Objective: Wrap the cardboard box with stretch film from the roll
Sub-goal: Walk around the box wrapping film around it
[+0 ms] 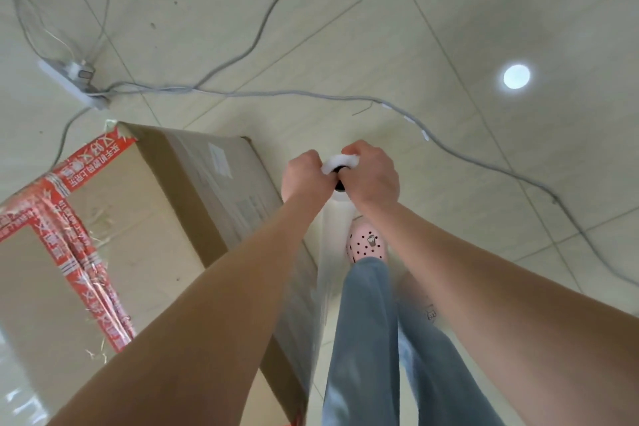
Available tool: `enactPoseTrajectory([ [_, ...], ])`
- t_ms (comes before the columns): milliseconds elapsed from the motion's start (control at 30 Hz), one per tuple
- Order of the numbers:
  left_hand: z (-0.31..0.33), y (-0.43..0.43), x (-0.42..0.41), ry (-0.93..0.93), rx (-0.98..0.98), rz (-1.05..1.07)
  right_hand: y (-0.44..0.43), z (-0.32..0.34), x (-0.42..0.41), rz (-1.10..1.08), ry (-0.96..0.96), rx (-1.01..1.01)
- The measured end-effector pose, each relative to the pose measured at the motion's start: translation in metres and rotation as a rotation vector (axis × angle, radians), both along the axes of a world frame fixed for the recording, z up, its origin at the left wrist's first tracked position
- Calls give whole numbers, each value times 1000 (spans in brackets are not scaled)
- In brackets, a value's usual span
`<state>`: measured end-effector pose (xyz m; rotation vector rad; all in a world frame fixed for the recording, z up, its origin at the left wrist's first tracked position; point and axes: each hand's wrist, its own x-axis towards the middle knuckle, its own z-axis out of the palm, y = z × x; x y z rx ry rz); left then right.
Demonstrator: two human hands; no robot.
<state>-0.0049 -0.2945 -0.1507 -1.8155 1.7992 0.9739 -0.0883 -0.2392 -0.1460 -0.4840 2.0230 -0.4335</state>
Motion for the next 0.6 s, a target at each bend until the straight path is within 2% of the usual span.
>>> enactPoseTrajectory([
  [67,1,-12,10,8,22,178,-15,-1,5,-37,-42,27],
  [133,2,-22,18,-10,53,197,-26,-1,9,-58,-70,44],
  [233,5,-34,21,-17,43,-32,-33,1,11,-43,-54,43],
  [333,7,-45,12,37,5,-372,-33,3,13,-10,-49,40],
  [400,8,-49,4,3,14,-546,-35,3,12,22,-32,51],
  [600,4,-60,-3,-50,-11,-538,-46,1,7,91,-3,64],
])
